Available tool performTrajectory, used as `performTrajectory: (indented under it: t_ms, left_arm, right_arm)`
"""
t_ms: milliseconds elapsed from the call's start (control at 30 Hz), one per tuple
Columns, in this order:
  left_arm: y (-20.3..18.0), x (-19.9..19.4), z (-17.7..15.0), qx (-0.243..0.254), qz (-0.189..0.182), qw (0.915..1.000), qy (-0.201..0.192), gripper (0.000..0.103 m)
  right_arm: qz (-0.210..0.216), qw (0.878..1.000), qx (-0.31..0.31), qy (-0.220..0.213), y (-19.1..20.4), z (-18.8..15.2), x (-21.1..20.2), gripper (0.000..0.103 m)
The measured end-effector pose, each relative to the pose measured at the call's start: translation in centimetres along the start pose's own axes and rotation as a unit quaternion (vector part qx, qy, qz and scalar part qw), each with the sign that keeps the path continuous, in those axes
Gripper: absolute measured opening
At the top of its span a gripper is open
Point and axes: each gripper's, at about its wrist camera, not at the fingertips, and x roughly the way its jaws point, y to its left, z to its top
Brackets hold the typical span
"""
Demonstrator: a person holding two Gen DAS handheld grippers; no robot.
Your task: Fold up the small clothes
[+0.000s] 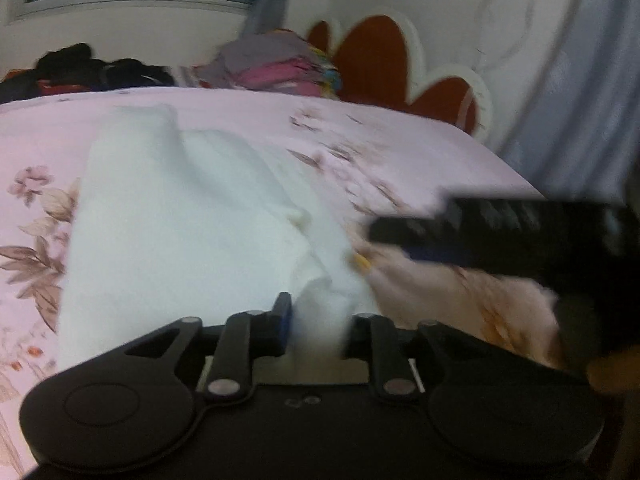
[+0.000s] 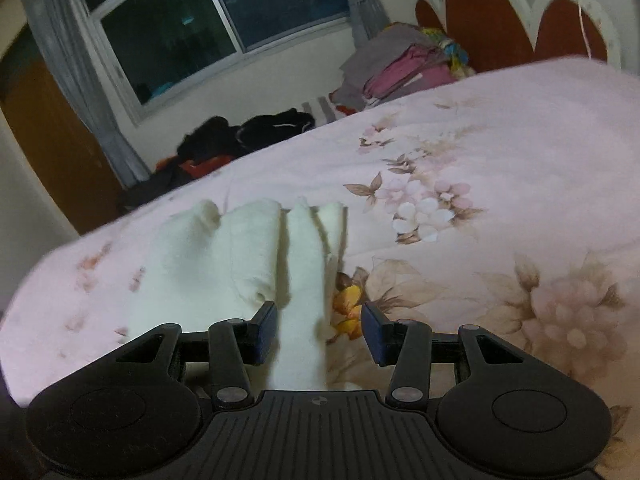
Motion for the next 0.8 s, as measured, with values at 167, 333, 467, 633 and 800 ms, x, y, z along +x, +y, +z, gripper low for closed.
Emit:
performTrajectory:
  t_ms: [167,333,467,633,800]
  left_arm:
    - [0.3,-2.8,-1.8,0.008,-0.016,0.9994,0.028,0.033]
    - [3.1,-6.8,-1.1,-0.028,0.019,0.9994,-0.005,0.042]
    - [6.2,-8.8,-0.2,-0.072,0.062,0.9948,-0.037,0.044]
    - [8.4,-9.4,0.8,-0.106,0.097,0.9881,-0.055,0.044]
    - [9.0,-8.8,1.9,-0.104,0.106,0.9871,-0.061,0.044]
  right_arm:
    - [0.06,0.997,0.018,0.034,1.4,0.4,2.2,0.046]
    - [0.074,0.995,0.028,0.062,2.3,1.0,6.0,0.046]
    - [0.086,0.992,0.057,0.075,1.8,1.4,8.5,0.046]
    - [0.097,0.99,0.065,0.08,1.6,1.8,9.5,0.046]
    - [0.089,0.993,0.043,0.065,2.0,2.1,8.6,0.016]
